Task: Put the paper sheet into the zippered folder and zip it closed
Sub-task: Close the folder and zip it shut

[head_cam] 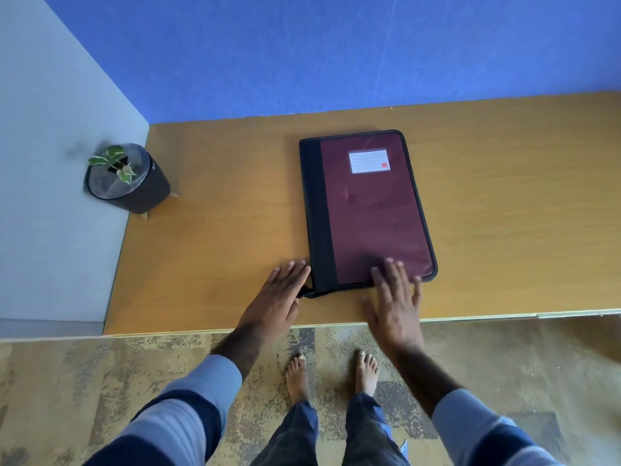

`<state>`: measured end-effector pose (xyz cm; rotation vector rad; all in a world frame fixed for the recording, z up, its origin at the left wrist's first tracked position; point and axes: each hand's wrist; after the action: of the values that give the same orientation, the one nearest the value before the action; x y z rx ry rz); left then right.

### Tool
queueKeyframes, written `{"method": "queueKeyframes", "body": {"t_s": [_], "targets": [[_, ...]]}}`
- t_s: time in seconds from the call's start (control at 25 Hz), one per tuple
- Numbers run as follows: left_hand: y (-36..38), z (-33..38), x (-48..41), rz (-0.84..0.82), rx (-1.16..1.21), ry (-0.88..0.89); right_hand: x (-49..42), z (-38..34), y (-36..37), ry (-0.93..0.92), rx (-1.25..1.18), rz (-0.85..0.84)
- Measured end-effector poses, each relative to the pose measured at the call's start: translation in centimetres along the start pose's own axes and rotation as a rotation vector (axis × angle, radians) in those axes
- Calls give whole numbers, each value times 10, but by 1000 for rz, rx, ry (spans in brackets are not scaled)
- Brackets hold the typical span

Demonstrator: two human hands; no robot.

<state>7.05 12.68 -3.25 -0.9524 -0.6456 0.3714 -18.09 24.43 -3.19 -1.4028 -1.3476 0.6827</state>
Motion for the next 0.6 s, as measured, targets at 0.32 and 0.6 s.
{"method": "queueKeyframes", "body": {"t_s": [0.32,0.6], "targets": [[-4,-12,8,22,-5,78,22,-99,35,-97,37,14],[-9,3,7,133,208,-15,4,-125,37,122,-28,30]]}}
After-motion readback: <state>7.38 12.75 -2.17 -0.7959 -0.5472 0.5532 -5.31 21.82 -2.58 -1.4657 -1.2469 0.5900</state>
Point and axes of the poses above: each hand's wrist, its own x-axis away from the middle knuckle, its own y-axis out of the palm, z = x × y, and after that the axes turned 12 degrees about -z, right-handed
